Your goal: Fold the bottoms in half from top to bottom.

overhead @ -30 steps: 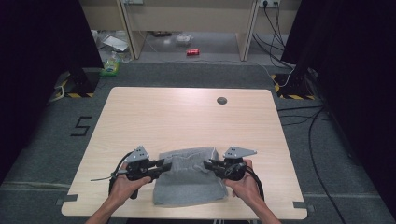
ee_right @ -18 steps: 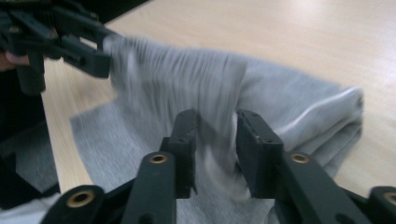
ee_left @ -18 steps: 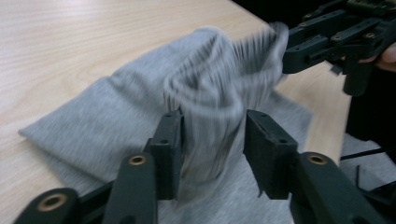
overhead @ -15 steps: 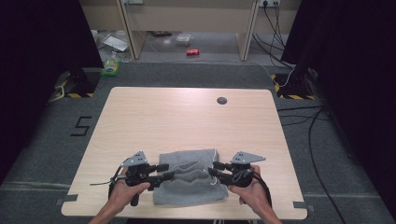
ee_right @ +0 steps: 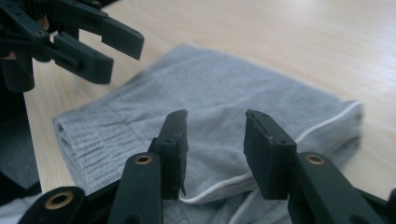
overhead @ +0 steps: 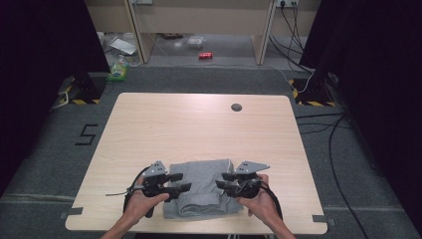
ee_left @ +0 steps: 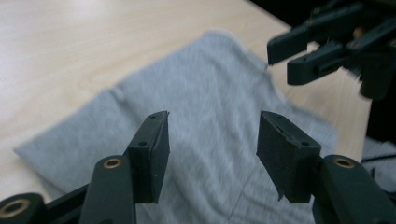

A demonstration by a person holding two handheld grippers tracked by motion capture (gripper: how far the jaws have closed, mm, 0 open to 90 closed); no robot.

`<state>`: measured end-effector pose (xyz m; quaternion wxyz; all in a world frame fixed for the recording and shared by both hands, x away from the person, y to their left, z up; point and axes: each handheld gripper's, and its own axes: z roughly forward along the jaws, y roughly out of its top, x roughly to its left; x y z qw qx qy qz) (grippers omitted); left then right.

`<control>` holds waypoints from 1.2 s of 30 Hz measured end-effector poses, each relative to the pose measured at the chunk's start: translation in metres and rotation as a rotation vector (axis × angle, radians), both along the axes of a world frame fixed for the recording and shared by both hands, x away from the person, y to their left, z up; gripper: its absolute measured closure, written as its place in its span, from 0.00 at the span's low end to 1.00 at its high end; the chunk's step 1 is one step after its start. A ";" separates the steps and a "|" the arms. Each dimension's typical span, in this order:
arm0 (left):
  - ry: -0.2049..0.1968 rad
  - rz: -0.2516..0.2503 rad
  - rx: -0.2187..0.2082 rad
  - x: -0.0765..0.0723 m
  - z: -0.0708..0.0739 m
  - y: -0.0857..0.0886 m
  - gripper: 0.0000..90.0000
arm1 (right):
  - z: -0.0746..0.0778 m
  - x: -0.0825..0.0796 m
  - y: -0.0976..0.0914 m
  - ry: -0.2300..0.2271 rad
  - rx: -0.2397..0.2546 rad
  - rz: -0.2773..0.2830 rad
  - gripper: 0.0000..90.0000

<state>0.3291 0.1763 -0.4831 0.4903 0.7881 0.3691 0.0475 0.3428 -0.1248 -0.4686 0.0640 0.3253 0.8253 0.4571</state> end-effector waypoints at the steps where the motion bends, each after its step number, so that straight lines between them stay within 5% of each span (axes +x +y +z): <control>1: -0.004 -0.006 0.017 -0.003 -0.003 -0.002 0.46 | -0.003 -0.001 0.004 0.001 -0.012 0.009 0.64; 8: -0.028 -0.047 0.121 -0.031 -0.023 -0.008 0.45 | -0.013 -0.018 0.019 -0.005 -0.133 0.057 0.61; 17: -0.068 -0.033 0.139 -0.039 -0.023 -0.011 0.45 | -0.025 -0.040 0.011 -0.012 -0.185 0.023 0.58; 20: -0.044 -0.016 0.079 -0.029 -0.011 -0.006 0.39 | -0.020 -0.035 0.010 -0.006 -0.170 0.016 0.50; 26: -0.063 0.091 0.062 0.005 0.006 0.017 0.36 | 0.000 -0.010 -0.003 -0.055 -0.111 -0.067 0.42; 36: 0.023 0.191 0.084 0.048 -0.009 0.038 0.33 | 0.001 0.046 -0.008 -0.048 -0.129 -0.165 0.40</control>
